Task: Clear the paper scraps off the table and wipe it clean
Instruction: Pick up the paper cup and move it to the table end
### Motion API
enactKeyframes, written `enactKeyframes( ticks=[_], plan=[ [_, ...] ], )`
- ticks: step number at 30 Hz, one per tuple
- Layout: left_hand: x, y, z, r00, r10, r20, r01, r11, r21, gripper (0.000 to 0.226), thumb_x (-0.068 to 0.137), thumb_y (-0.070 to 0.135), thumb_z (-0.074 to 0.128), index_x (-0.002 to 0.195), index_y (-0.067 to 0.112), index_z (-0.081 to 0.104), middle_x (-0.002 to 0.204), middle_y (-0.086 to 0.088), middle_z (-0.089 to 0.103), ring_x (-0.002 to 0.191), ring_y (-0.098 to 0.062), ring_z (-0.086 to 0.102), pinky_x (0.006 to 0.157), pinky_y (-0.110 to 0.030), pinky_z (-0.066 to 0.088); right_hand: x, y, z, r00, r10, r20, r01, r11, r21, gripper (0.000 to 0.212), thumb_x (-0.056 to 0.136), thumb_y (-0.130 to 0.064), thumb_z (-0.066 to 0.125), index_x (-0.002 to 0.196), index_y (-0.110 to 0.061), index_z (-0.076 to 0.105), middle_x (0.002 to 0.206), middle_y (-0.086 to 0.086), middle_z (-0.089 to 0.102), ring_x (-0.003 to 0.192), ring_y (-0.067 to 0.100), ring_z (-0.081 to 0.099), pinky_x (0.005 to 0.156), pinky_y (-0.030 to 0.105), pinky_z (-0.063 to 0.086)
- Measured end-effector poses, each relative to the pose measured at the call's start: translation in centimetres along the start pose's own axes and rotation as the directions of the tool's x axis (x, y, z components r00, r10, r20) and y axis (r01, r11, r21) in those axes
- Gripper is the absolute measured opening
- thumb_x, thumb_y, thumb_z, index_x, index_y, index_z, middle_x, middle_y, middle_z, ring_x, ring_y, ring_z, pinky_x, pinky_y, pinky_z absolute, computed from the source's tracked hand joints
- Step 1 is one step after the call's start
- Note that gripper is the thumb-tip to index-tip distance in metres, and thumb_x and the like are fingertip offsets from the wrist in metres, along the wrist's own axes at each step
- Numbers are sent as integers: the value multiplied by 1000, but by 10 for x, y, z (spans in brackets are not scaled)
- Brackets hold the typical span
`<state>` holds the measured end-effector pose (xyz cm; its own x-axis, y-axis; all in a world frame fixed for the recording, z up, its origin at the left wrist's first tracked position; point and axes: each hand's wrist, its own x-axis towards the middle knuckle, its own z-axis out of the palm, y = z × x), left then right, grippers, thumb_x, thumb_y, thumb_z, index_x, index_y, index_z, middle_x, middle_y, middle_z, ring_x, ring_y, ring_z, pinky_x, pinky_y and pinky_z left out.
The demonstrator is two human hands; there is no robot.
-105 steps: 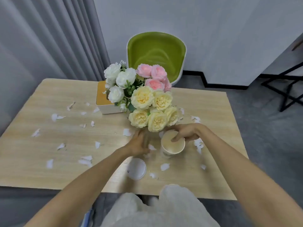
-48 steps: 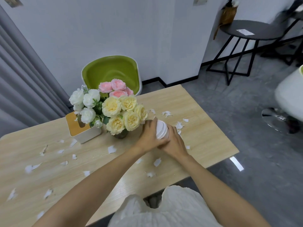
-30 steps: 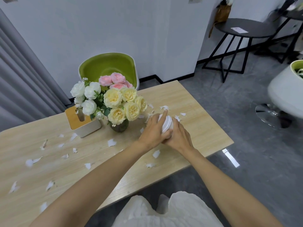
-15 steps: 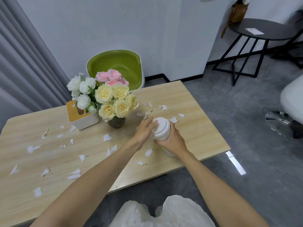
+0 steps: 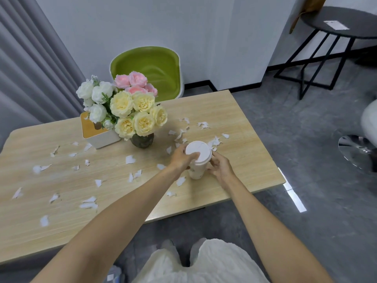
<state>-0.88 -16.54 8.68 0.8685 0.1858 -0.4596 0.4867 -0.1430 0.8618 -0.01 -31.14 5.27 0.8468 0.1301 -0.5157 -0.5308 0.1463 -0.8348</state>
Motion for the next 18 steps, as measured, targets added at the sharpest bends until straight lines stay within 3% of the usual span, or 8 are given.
enactKeyframes(
  ticks=[2,4,6,8,12,15,18],
  plan=[
    [4,-1,5,999,-29,13,29,1000,-2,49,87,25,68,133,19,49,125,-1,54,110,-24,55,78,-37,55,4,-3,1,997,23,-67,-18,997,79,25,95,-35,49,105,-20,67,94,-5,67,99,14,58,85,46,53],
    [5,2,11,999,-54,-3,54,997,-53,35,92,28,61,125,18,52,120,-2,55,100,-19,57,78,-34,57,6,-3,4,994,6,-107,-3,1000,26,33,93,-43,54,110,-18,67,108,1,68,102,19,62,85,49,55],
    [5,6,14,995,-90,-39,84,989,-123,24,97,28,53,117,14,54,108,-1,56,82,-9,54,56,-15,53,8,-4,7,987,-23,-159,22,1000,-11,29,92,-38,57,110,-19,68,110,4,68,103,24,64,85,50,55],
    [9,7,15,990,-122,-65,111,981,-158,18,98,26,52,109,12,56,101,-2,57,75,-9,52,39,-11,45,11,-8,8,984,-35,-177,29,999,-34,24,94,-33,55,111,-19,66,114,4,65,106,26,61,87,51,54],
    [15,9,10,978,-207,-37,192,949,-252,9,93,23,61,92,14,59,101,-12,63,74,-25,59,54,-33,55,19,-15,12,983,-49,-178,26,991,-132,25,95,-30,48,114,-20,62,120,1,59,111,25,56,93,52,50],
    [20,5,9,976,-210,-54,189,947,-261,10,91,23,64,88,14,60,100,-12,65,77,-27,60,61,-37,57,24,-14,14,981,-62,-186,26,981,-191,29,95,-31,45,117,-19,61,120,1,60,110,23,57,95,51,49],
    [22,6,9,976,-204,-78,181,955,-235,10,91,22,64,93,13,61,104,-14,66,82,-29,62,60,-36,58,25,-16,13,984,-55,-171,19,978,-206,31,96,-28,44,119,-17,60,120,3,61,108,24,58,91,50,52]
  ],
)
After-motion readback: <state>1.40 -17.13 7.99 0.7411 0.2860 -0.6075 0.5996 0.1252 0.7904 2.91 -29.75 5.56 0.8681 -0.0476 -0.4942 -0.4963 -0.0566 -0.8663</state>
